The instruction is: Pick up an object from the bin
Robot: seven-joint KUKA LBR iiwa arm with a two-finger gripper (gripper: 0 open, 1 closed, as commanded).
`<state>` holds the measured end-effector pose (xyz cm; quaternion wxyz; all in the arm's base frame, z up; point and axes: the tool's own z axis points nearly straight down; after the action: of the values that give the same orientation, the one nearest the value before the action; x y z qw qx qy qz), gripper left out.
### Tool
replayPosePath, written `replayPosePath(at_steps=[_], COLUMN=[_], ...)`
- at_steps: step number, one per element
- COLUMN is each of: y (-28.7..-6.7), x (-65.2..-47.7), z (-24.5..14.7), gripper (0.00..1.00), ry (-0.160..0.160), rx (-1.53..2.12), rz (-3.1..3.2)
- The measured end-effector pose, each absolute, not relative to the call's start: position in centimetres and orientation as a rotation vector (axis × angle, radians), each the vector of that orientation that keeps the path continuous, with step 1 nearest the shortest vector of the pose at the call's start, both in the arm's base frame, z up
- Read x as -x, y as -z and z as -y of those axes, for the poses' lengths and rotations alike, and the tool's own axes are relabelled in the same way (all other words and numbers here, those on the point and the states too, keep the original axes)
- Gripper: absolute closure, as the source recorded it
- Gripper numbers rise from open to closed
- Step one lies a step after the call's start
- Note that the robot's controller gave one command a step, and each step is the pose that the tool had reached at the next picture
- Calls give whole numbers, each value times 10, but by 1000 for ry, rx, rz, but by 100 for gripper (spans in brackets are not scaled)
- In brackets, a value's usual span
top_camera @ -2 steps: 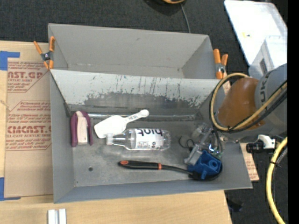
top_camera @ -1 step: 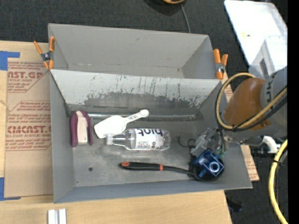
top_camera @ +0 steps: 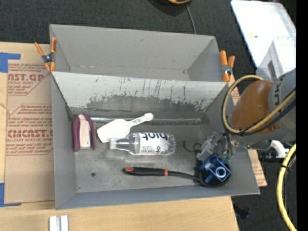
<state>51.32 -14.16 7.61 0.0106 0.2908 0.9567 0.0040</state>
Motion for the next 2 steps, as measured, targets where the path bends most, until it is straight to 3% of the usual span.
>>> replayPosePath(at_steps=[2], y=[-71], x=[-512], z=[144], gripper=[100], ry=[-17], rx=[-978], rz=[-2960])
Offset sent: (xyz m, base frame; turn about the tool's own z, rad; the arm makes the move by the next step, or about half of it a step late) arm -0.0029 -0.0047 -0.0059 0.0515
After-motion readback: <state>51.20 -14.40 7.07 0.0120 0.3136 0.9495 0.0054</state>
